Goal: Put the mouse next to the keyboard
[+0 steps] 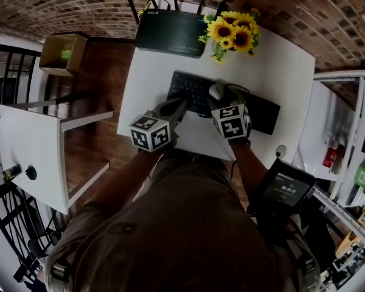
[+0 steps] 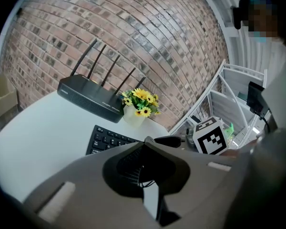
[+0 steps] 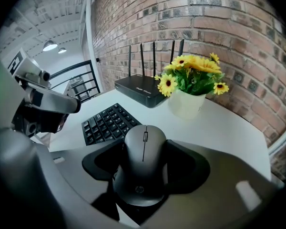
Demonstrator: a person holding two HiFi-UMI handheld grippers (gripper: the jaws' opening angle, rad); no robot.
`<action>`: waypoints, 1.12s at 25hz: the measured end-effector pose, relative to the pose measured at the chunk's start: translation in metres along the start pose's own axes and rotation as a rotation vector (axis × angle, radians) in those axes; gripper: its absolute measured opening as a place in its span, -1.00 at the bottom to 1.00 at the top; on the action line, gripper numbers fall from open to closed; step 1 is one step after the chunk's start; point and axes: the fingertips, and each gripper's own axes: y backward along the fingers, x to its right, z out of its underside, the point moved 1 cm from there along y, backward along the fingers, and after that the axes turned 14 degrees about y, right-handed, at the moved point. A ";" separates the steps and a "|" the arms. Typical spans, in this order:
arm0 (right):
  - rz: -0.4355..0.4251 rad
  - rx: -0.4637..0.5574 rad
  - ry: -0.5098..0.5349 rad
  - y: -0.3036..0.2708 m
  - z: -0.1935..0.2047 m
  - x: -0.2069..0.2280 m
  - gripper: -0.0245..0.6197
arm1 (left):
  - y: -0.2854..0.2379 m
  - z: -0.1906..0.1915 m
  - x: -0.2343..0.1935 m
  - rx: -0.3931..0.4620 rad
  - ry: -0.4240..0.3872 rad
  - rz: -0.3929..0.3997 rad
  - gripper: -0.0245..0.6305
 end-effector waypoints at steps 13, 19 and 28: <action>0.159 0.062 -0.087 0.061 0.005 0.034 0.02 | -0.018 0.005 0.048 -0.060 -0.096 0.112 -0.92; 0.251 0.078 -0.167 0.097 0.038 0.063 0.02 | -0.039 0.009 0.081 -0.075 -0.160 0.161 -0.92; 0.327 0.106 -0.238 0.157 0.094 0.120 0.02 | -0.092 0.014 0.155 -0.056 -0.237 0.205 -0.92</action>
